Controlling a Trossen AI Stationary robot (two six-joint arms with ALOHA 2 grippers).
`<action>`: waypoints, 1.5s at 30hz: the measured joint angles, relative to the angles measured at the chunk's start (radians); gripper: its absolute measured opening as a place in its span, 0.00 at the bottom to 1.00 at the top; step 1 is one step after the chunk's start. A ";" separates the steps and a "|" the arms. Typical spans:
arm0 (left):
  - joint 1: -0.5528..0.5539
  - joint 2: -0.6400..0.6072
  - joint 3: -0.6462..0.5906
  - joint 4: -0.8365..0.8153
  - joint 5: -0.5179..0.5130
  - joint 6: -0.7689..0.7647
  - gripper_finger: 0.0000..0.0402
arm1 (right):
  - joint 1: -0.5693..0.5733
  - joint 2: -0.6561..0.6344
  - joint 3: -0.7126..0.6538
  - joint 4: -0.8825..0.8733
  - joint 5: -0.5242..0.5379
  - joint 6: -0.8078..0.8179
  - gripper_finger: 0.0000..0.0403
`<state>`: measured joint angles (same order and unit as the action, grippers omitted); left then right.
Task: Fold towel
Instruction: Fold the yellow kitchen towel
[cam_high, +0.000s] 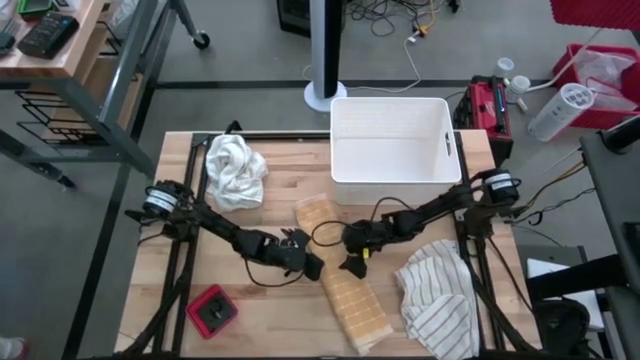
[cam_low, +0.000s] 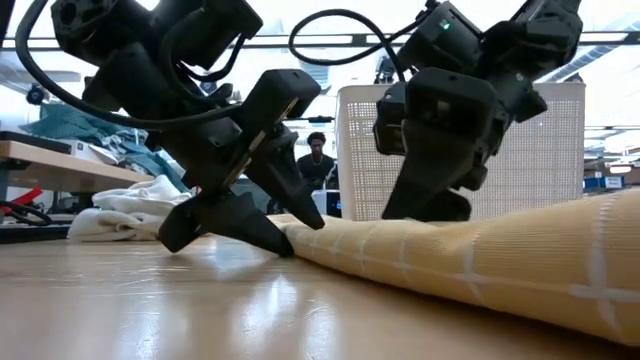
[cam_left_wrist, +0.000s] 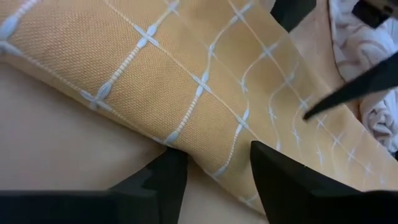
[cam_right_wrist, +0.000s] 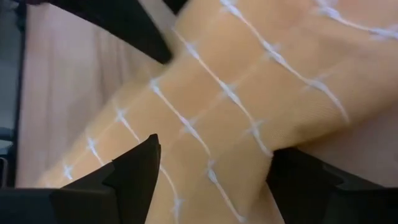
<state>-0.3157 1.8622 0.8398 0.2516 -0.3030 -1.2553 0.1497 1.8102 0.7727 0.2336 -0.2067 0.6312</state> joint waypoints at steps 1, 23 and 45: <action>0.000 0.001 0.000 0.002 -0.015 0.015 0.40 | 0.000 0.002 -0.001 0.026 -0.006 0.000 0.65; -0.026 -0.363 -0.045 -0.154 -0.129 0.283 0.01 | 0.013 -0.140 -0.009 0.238 -0.024 -0.076 0.01; -0.105 -0.640 -0.041 -0.008 -0.217 0.615 0.01 | 0.068 -0.402 0.078 0.270 0.063 -0.404 0.00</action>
<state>-0.4204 1.2224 0.7987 0.2431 -0.5198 -0.6404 0.2182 1.4086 0.8502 0.5039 -0.1437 0.2275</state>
